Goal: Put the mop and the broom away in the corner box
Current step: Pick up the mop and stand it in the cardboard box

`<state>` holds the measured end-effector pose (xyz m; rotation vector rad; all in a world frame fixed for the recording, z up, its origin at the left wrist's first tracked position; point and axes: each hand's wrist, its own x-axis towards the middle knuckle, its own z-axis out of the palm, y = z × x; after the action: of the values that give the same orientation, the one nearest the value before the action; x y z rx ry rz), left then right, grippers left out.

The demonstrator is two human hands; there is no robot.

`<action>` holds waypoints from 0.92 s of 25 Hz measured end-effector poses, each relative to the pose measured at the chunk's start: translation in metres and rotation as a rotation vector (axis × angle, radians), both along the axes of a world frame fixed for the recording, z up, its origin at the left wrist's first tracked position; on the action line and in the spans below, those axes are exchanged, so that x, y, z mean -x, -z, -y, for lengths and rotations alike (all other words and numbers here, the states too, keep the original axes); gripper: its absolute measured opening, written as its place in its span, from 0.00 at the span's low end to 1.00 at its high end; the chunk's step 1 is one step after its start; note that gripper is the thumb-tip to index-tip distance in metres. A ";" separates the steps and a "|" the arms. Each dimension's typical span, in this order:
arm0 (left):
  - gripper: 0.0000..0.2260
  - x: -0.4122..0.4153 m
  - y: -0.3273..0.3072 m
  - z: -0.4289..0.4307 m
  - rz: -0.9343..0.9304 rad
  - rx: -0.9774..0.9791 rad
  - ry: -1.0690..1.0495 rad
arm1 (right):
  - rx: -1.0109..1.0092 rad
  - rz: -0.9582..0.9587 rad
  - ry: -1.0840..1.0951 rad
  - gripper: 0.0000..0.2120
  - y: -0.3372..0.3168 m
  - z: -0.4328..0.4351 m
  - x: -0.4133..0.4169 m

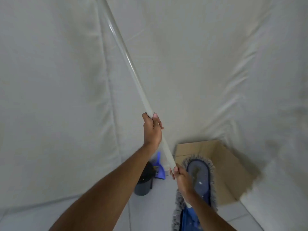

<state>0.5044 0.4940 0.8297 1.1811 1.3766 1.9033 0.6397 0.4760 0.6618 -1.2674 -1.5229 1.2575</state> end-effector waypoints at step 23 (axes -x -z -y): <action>0.04 -0.307 0.078 -0.350 -0.270 -0.028 0.598 | 0.189 -0.367 0.440 0.16 0.103 -0.319 -0.248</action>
<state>0.8116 0.8440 0.7515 1.6823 0.9624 1.3783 0.8876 0.7953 0.5584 -1.3131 -0.8269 1.2696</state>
